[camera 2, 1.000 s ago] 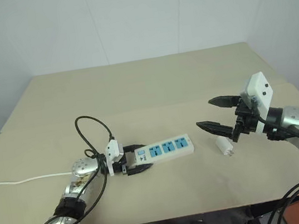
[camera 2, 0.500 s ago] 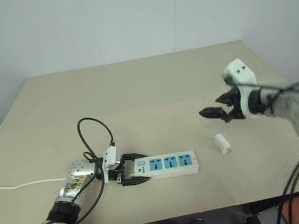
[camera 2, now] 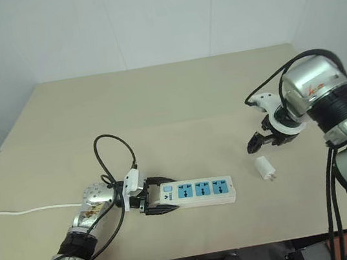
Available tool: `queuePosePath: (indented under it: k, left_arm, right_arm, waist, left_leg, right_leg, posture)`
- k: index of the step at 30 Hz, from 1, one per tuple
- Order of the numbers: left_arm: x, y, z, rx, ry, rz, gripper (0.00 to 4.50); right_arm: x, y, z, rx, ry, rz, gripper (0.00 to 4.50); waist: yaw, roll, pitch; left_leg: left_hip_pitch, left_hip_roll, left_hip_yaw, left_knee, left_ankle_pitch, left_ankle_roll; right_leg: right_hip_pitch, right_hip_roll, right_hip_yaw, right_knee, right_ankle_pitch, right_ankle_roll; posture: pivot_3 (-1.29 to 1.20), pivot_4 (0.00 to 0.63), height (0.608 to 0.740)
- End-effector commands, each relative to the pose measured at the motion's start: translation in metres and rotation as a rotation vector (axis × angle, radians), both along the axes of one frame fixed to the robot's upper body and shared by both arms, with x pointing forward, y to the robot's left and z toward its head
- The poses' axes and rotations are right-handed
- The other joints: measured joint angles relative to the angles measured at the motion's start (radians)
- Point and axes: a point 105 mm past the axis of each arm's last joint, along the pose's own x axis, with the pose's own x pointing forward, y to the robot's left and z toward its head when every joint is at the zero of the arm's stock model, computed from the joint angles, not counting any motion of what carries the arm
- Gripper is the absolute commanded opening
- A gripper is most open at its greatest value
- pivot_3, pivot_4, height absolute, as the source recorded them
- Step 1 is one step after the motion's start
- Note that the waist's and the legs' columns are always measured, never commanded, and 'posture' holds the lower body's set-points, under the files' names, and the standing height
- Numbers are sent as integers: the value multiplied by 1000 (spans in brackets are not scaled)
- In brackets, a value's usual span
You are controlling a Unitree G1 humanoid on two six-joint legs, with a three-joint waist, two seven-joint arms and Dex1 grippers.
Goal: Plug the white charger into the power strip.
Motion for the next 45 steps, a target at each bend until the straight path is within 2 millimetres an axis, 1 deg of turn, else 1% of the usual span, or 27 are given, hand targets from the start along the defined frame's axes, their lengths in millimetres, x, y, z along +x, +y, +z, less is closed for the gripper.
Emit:
queuePosePath:
  k: [1, 6, 14, 16, 18, 20, 21, 25, 29, 30, 33, 36, 38, 40, 42, 44, 45]
  left_arm:
    - [-3, -1, -12, 35, 40, 8, 3288]
    - [-2, 0, -13, 38, 39, 21, 3288]
    - [-3, 1, -14, 41, 39, 31, 3288]
    - [-3, 1, -14, 42, 38, 34, 3288]
    - [-2, 2, -14, 43, 37, 36, 3288]
    - [-1, 2, -14, 46, 35, 39, 3288]
    - [-1, 3, -14, 48, 35, 40, 3288]
    - [0, 4, -13, 55, 30, 47, 3288]
    - [2, 7, -13, 63, 27, 52, 3288]
    - [2, 8, -14, 67, 27, 52, 3288]
    - [2, 9, -14, 73, 27, 53, 3288]
    - [3, 9, -13, 74, 26, 58, 3288]
    - [4, 9, -14, 73, 27, 61, 3288]
    - [5, 9, -14, 72, 29, 66, 3288]
    - [6, 8, -14, 70, 31, 70, 3288]
    - [8, 7, -14, 65, 33, 82, 3288]
    - [9, 7, -13, 64, 31, 86, 3288]
  right_arm:
    - [3, 1, 7, -15, -8, 8, 4500]
    - [1, 6, -6, -31, 46, 43, 4500]
    - [-5, 12, -21, -18, 104, 65, 4500]
    - [-7, 13, -26, -14, 120, 66, 4133]
    - [-10, 16, -30, -5, 138, 83, 3583]
    - [-13, 20, -34, 4, 150, 100, 2910]
    - [-13, 21, -35, 7, 150, 105, 2488]
    - [-11, 24, -35, 17, 136, 113, 1117]
    - [-7, 29, -26, 40, 85, 128, 1111]
    - [-5, 29, -22, 39, 58, 131, 1111]
    - [8, 29, -3, 55, -103, 181, 1111]
    - [29, 36, 35, 173, -414, 276, 1111]
    - [36, 40, 59, 255, -632, 332, 1111]
    - [35, 45, 75, 334, -802, 383, 1111]
    - [31, 52, 81, 397, -941, 437, 1111]
    - [21, 63, 79, 467, -1020, 499, 1111]
    - [13, 72, 77, 526, -1058, 537, 1111]
  waist:
    - [0, 0, 0]
    - [0, 1, 0]
    - [0, 1, -1]
    - [-1, 1, -1]
    - [-1, 1, -1]
    - [-2, 2, -1]
    - [-3, 2, -1]
    - [-4, 2, -1]
    - [-6, 2, -1]
    - [-7, 2, -1]
    - [-8, 2, -1]
    - [-8, 2, -1]
    - [-8, 2, -1]
    - [-8, 2, -1]
    - [-11, 1, -2]
    - [-13, 1, -2]
    - [-14, 1, -2]
  left_leg:
    - [0, 0, 0, 0, 0, 0]
    - [0, 0, 0, 1, 0, 0]
    - [0, -1, 0, 1, 0, 0]
    - [0, -1, 0, 1, 0, 0]
    - [0, -1, 0, 1, 0, 0]
    - [0, -1, -1, 1, 0, 0]
    - [0, -1, -1, 1, 0, 0]
    - [0, -1, -1, 2, 0, 0]
    - [0, -1, -1, 2, 0, 0]
    - [0, -1, -1, 2, 0, 0]
    - [1, -1, -1, 2, 0, 0]
    - [1, -1, 0, 2, 0, 0]
    - [1, -1, 0, 3, 0, 0]
    - [1, -1, 0, 3, 0, 0]
    - [4, 0, 1, 3, 0, 0]
    - [6, 0, 1, 3, 0, 0]
    - [7, 0, 0, 3, 0, 0]
  right_leg:
    - [0, 0, 0, 0, 0, 0]
    - [0, 0, 0, 0, 0, 0]
    - [0, 0, 0, 1, 0, 0]
    - [0, 0, 0, 1, 0, 0]
    - [0, 0, 0, 1, 0, 0]
    - [0, 0, 0, 1, 0, 0]
    - [0, 0, 0, 1, 0, 0]
    - [0, 0, 0, 2, 0, 0]
    - [0, 0, 0, 2, 0, 0]
    - [0, 0, 0, 3, 0, 0]
    - [0, 0, 0, 3, 0, 0]
    - [1, 0, 0, 3, 0, 1]
    - [2, 1, -1, 2, 1, 1]
    - [3, 1, -1, 2, 1, 2]
    - [5, 1, -1, 1, 1, 2]
    - [8, 2, -1, 0, 1, 2]
    - [9, 2, 0, 1, 1, 3]
  posture:
    - [0, 150, 740]
    - [0, 150, 740]
    - [0, 150, 740]
    - [0, 150, 740]
    - [0, 150, 740]
    - [0, 150, 740]
    - [0, 150, 740]
    - [0, 150, 740]
    - [0, 150, 740]
    - [0, 150, 740]
    - [0, 150, 740]
    - [0, 150, 740]
    - [0, 150, 740]
    - [0, 150, 740]
    - [0, 150, 740]
    - [0, 150, 740]
    - [0, 150, 740]
